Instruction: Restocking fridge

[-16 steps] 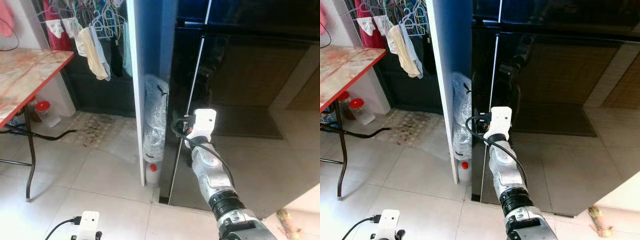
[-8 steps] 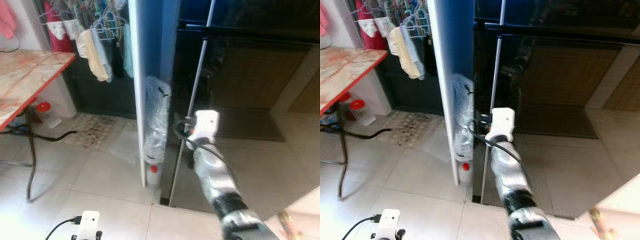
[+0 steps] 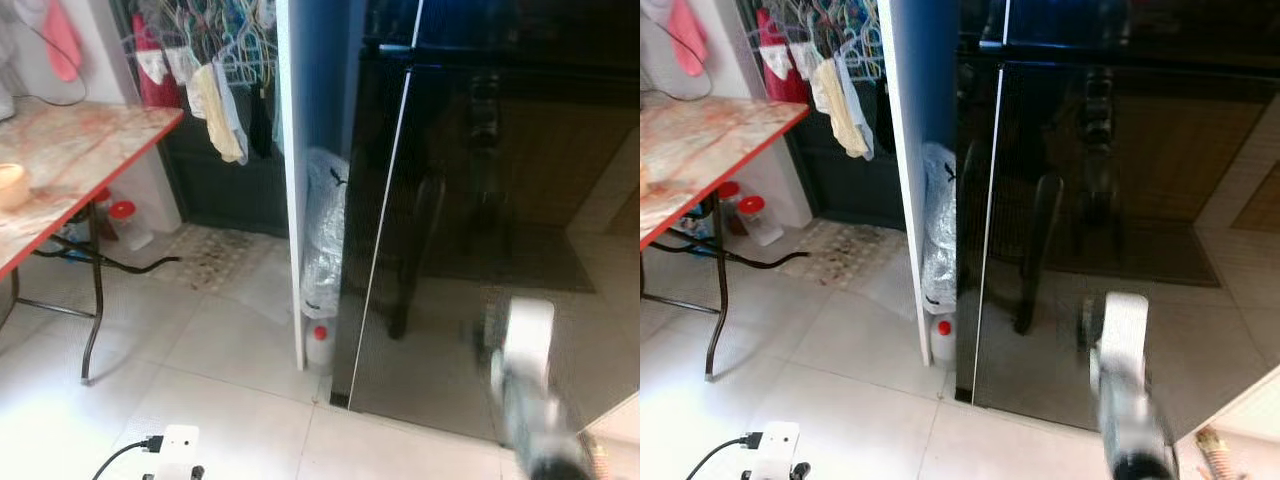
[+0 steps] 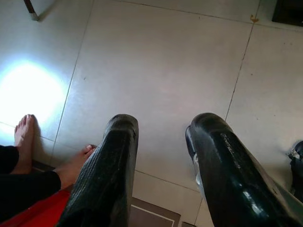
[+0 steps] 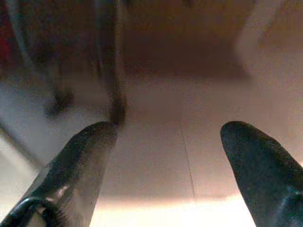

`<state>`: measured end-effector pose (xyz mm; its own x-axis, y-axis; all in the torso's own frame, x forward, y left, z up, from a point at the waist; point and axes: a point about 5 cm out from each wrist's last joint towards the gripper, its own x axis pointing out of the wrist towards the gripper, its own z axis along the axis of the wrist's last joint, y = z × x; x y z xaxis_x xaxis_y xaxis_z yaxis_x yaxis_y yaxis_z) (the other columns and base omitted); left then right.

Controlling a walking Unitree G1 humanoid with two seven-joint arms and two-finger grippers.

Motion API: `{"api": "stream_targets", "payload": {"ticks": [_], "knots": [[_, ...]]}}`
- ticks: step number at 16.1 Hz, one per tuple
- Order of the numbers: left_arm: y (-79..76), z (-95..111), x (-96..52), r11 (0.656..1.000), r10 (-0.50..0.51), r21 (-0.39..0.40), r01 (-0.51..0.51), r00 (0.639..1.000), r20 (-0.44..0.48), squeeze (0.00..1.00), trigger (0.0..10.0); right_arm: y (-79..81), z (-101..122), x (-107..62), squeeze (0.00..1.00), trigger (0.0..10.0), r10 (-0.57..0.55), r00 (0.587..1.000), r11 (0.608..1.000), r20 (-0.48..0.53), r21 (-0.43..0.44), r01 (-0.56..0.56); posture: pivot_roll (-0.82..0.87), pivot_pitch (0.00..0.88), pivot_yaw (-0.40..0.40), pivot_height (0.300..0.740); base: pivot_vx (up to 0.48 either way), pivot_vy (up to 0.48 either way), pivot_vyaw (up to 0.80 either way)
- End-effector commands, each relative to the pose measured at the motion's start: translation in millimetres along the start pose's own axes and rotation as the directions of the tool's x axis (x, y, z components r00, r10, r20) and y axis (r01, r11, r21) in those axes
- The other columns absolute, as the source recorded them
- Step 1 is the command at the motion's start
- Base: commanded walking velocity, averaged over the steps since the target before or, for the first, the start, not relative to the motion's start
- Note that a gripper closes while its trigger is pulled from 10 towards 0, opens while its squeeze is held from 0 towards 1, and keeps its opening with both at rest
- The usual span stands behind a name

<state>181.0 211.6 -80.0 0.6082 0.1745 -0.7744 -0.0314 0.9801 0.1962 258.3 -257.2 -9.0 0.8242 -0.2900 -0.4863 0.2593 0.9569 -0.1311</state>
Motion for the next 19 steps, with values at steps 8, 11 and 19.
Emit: {"api": "stream_targets", "payload": {"ticks": [8,11,19], "knots": [[21.7,-14.0,-2.9,0.999,0.004,0.045,-0.002,0.999,-0.054,0.0,10.0,27.8,-139.2,-68.4,0.0,10.0,0.097,0.844,0.995,-0.528,0.051,-0.082,-0.13,0.0,0.05,0.74,0.0,0.0,0.0],[29.2,-11.3,-2.5,0.999,0.033,0.025,-0.032,0.998,-0.046,0.0,10.0,30.9,-134.4,-64.5,0.0,10.0,0.126,0.844,0.991,-0.522,0.03,-0.129,-0.14,0.0,0.033,0.74,0.0,0.0,0.0],[9.5,-9.7,-1.2,1.0,-0.014,0.022,0.015,0.998,-0.058,0.0,10.0,32.4,-169.0,-95.1,0.0,10.0,0.13,0.75,0.951,-0.648,-0.132,-0.278,-0.09,0.0,-0.01,0.74,0.0,0.0,0.0]]}}
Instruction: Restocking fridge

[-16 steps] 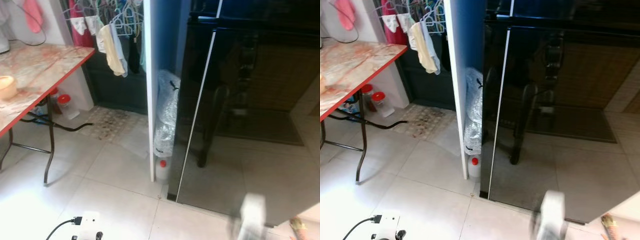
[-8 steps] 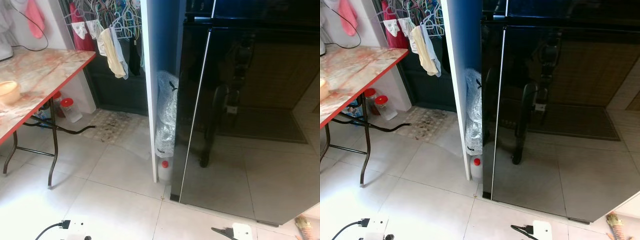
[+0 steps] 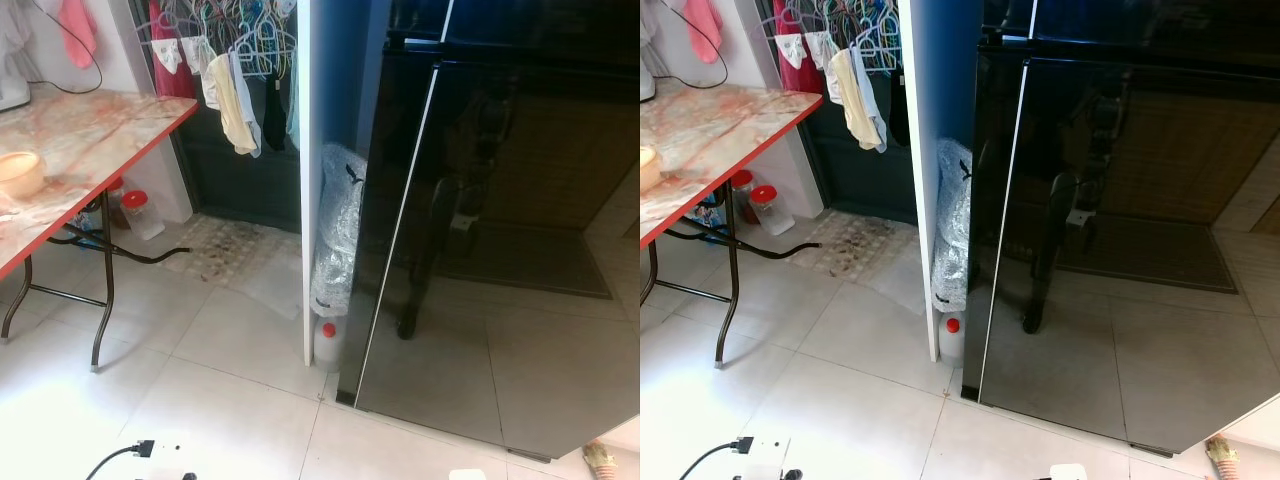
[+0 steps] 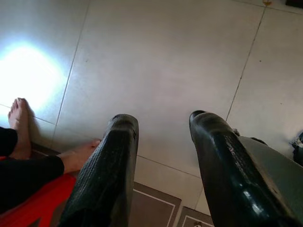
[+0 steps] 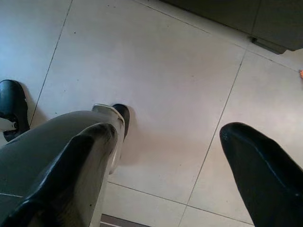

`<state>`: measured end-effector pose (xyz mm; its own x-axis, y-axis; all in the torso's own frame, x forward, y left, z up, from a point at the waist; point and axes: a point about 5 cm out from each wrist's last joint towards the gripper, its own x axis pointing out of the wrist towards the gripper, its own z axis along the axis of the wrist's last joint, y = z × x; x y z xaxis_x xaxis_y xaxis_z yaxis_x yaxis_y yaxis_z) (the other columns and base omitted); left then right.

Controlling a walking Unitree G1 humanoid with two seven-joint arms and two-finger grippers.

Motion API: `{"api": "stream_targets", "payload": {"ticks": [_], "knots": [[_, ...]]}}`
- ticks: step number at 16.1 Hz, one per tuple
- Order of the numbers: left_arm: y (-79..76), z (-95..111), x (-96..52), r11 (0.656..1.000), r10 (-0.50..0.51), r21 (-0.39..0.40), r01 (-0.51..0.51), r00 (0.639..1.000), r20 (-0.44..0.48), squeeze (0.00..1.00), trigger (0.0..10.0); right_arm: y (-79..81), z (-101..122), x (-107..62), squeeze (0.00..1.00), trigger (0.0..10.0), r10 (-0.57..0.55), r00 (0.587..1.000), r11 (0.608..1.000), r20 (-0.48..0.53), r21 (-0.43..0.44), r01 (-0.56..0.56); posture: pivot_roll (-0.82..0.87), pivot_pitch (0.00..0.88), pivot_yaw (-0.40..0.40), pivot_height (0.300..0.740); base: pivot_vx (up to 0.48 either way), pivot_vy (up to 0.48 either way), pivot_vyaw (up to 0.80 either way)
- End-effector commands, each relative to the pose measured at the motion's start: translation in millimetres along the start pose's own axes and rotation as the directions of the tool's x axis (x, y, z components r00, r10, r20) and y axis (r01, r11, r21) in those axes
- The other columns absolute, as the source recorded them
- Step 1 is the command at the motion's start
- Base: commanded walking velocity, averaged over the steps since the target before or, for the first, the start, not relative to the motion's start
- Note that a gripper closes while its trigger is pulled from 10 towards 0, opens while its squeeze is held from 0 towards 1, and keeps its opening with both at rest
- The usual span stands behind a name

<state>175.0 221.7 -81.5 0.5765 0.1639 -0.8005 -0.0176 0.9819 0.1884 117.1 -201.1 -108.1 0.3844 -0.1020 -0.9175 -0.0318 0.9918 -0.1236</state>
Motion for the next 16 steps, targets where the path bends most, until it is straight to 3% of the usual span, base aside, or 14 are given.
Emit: {"api": "stream_targets", "payload": {"ticks": [1,2,3,4,8,11,13,16], "knots": [[-2.6,-2.1,-0.1,1.0,-0.008,0.015,0.008,1.0,-0.017,0.0,10.0,4.0,-4.7,-0.6,0.0,10.0,0.003,1.0,1.0,0.003,0.022,-0.003,-0.1,0.0,-0.006,0.74,0.0,0.0,0.0],[-3.7,-2.5,-0.1,1.0,-0.013,0.02,0.013,1.0,-0.019,0.0,10.0,-5.1,13.0,0.0,0.0,10.0,-0.062,0.993,0.989,0.097,0.137,0.048,-0.1,0.0,-0.002,0.74,0.0,0.0,0.0],[-4.7,-2.8,-0.1,1.0,-0.016,0.023,0.016,1.0,-0.022,0.0,10.0,-10.8,20.4,0.0,0.0,10.0,-0.084,0.989,0.977,0.126,0.205,0.056,-0.11,0.0,-0.003,0.74,0.0,0.0,0.0],[-5.7,-3.3,-0.2,0.999,-0.019,0.025,0.02,1.0,-0.024,0.0,10.0,-12.5,28.4,0.2,0.0,10.0,-0.073,0.985,0.975,0.156,0.219,0.037,-0.12,0.0,-0.001,0.74,0.0,0.0,0.0],[-5.7,5.1,1.5,1.0,-0.009,-0.016,0.008,1.0,-0.007,0.0,10.0,-1.7,26.8,1.1,0.0,10.0,-0.013,0.99,0.983,0.14,0.185,-0.013,-0.11,0.0,-0.015,0.74,0.0,0.0,0.0],[-2.6,-2.4,0.2,1.0,-0.004,-0.013,0.004,1.0,-0.029,0.0,10.0,0.5,12.7,0.5,0.0,10.0,-0.011,0.996,0.986,0.09,0.168,-0.004,-0.12,0.0,-0.012,0.74,0.0,0.0,0.0],[-3.2,-2.7,0.1,1.0,-0.007,-0.014,0.007,1.0,-0.031,0.0,10.0,-1.5,44.2,2.4,0.0,10.0,-0.017,0.989,0.986,0.148,0.165,-0.008,-0.11,0.0,-0.01,0.74,0.0,0.0,0.0],[-1.6,0.3,0.8,1.0,-0.009,-0.015,0.009,1.0,-0.025,0.0,10.0,-1.5,50.1,2.5,0.0,10.0,-0.013,0.986,0.985,0.164,0.17,-0.015,-0.11,0.0,-0.008,0.74,0.0,0.0,0.0]]}}
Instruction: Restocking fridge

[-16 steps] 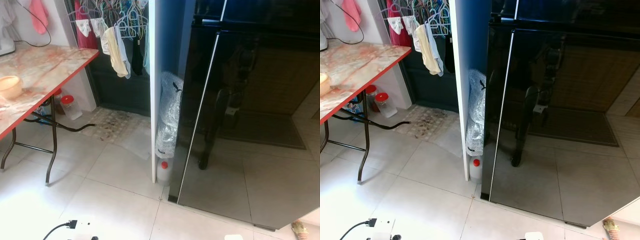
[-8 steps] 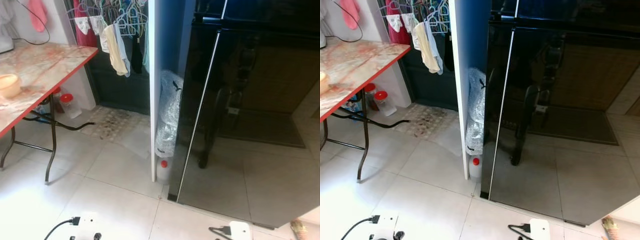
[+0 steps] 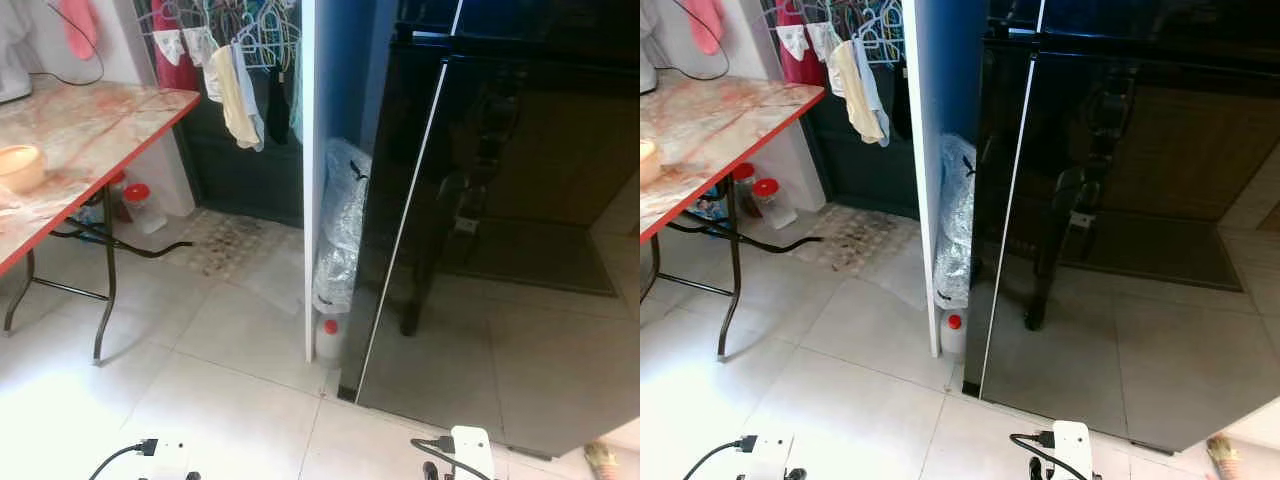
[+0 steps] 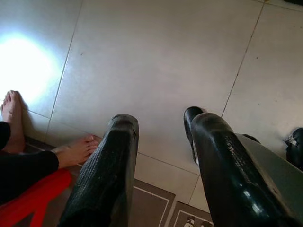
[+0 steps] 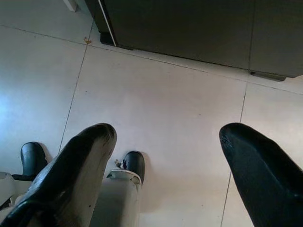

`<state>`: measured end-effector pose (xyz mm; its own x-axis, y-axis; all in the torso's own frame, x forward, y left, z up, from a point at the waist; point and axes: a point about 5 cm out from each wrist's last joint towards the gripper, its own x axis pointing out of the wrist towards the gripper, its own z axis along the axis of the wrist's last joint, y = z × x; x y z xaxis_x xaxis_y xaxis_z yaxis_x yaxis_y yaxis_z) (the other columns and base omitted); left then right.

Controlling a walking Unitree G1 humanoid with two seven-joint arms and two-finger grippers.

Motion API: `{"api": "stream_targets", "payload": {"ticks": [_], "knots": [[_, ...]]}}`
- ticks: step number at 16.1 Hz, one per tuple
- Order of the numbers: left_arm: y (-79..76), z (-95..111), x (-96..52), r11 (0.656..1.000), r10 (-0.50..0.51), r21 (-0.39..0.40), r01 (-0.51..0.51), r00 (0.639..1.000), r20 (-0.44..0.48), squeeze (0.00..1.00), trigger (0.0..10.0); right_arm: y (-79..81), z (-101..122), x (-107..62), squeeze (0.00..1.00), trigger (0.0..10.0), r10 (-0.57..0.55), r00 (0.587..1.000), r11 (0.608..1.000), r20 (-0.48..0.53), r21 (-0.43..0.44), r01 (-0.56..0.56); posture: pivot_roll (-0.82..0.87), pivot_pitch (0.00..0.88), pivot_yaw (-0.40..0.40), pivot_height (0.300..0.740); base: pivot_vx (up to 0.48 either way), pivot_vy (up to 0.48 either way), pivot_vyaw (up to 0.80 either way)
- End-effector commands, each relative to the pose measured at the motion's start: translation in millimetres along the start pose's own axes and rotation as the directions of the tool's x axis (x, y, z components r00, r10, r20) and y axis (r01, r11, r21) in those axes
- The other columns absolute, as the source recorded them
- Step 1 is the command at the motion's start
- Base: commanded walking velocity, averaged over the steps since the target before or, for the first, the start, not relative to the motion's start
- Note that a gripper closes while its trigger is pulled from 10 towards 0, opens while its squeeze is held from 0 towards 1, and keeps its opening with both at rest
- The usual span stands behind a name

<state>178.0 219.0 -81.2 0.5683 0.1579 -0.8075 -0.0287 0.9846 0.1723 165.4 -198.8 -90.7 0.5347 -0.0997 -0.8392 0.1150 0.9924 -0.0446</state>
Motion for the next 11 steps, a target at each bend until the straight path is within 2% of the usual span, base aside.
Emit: {"api": "stream_targets", "payload": {"ticks": [1,11], "knots": [[1.8,-2.0,-0.2,1.0,0.0,0.002,0.0,1.0,-0.014,0.0,10.0,-0.4,-1.1,-0.1,0.0,10.0,-0.001,1.0,1.0,-0.005,0.002,0.001,-0.11,0.0,-0.009,0.74,0.0,0.0,0.0],[1.7,-2.7,-0.3,1.0,-0.003,0.003,0.003,1.0,-0.017,0.0,10.0,-4.1,-1.8,-0.4,0.0,10.0,-0.002,1.0,1.0,-0.013,-0.017,0.002,-0.12,0.0,-0.013,0.74,0.0,0.274,0.0]]}}
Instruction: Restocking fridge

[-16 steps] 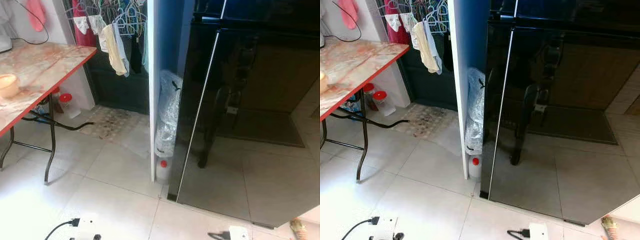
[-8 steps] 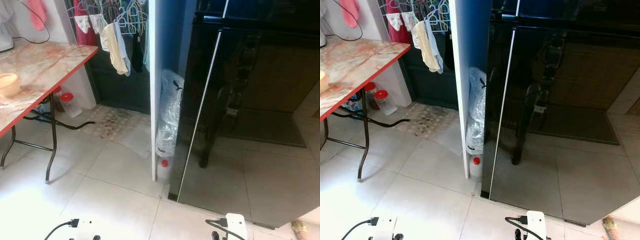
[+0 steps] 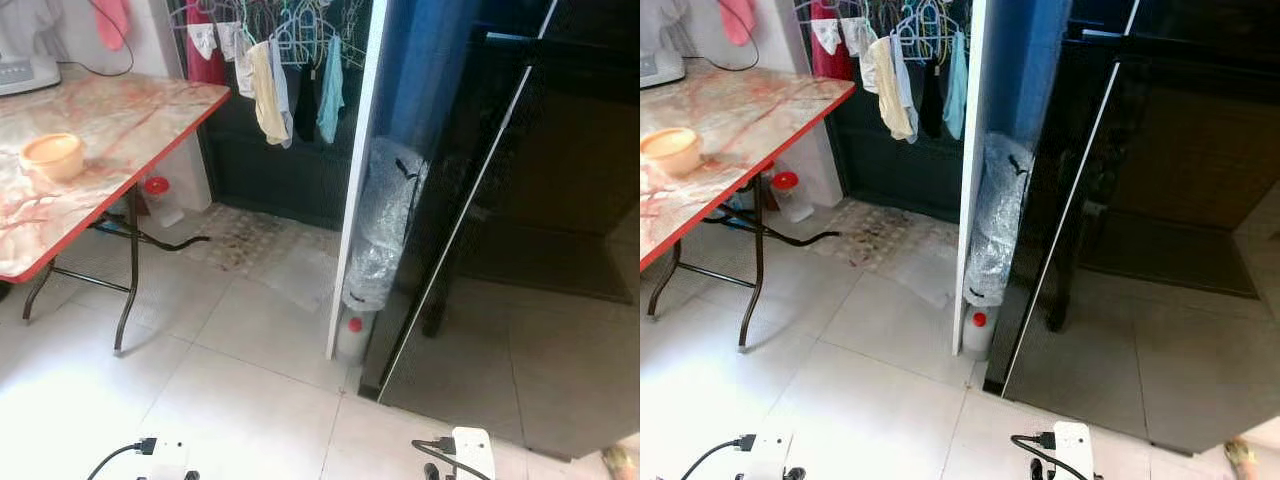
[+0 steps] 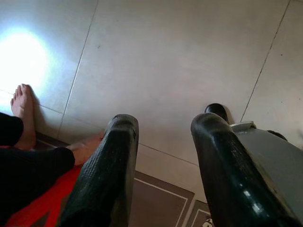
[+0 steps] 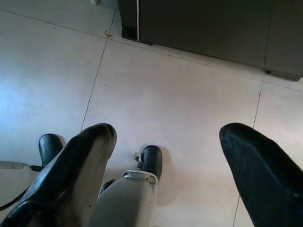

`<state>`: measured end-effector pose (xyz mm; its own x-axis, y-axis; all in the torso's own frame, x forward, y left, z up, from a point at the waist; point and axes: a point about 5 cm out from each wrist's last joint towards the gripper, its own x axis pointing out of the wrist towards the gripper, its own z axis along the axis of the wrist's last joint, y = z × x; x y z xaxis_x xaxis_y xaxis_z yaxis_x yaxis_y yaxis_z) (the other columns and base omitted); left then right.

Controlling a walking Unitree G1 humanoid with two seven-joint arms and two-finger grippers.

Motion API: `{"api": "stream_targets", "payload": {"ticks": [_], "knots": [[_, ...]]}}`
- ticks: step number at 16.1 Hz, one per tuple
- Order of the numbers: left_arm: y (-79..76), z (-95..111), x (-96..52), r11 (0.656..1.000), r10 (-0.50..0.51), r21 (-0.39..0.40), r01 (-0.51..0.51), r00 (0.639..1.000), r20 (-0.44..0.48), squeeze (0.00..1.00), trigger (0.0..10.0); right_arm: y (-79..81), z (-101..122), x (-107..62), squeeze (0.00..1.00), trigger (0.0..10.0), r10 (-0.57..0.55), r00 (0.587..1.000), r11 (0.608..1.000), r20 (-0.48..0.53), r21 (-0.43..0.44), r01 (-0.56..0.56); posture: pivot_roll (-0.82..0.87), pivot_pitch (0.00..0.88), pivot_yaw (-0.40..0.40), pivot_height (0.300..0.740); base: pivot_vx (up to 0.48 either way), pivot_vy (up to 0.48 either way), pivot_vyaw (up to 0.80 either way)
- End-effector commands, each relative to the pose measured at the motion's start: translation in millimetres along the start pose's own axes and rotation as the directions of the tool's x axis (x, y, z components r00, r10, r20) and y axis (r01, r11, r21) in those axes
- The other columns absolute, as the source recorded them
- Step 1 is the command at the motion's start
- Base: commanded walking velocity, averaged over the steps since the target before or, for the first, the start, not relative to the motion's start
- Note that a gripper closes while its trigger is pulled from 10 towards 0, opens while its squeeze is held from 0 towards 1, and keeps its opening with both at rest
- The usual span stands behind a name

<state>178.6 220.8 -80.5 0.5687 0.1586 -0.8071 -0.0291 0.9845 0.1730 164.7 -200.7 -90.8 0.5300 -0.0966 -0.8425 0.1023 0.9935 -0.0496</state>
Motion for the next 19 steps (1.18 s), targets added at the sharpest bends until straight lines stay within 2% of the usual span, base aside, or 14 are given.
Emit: {"api": "stream_targets", "payload": {"ticks": [1,9,16,19], "knots": [[-0.2,-3.5,-0.4,1.0,-0.004,0.003,0.004,1.0,-0.018,0.0,10.0,-2.2,-1.3,-0.3,0.0,10.0,-0.005,1.0,1.0,-0.007,-0.004,0.005,-0.12,0.0,-0.013,0.74,0.0,0.277,0.0],[1.3,-3.7,-0.4,1.0,-0.003,0.006,0.003,1.0,-0.02,0.0,10.0,-1.4,-1.0,-0.2,0.0,10.0,-0.003,1.0,1.0,-0.008,-0.01,0.003,-0.12,0.0,-0.009,0.74,0.0,0.277,0.0],[-8.7,-6.2,-1.0,1.0,-0.019,0.017,0.019,1.0,-0.015,0.0,10.0,-1.6,0.2,-0.1,0.0,10.0,-0.003,1.0,1.0,0.001,-0.009,0.003,-0.12,0.0,-0.01,0.74,0.0,0.0,0.0],[-10.1,-9.5,-1.6,1.0,-0.019,0.013,0.02,0.999,-0.025,0.0,10.0,-2.0,-0.7,0.0,0.0,10.0,-0.005,1.0,0.999,-0.016,-0.043,0.005,-0.12,0.0,-0.011,0.74,0.0,0.0,0.0]]}}
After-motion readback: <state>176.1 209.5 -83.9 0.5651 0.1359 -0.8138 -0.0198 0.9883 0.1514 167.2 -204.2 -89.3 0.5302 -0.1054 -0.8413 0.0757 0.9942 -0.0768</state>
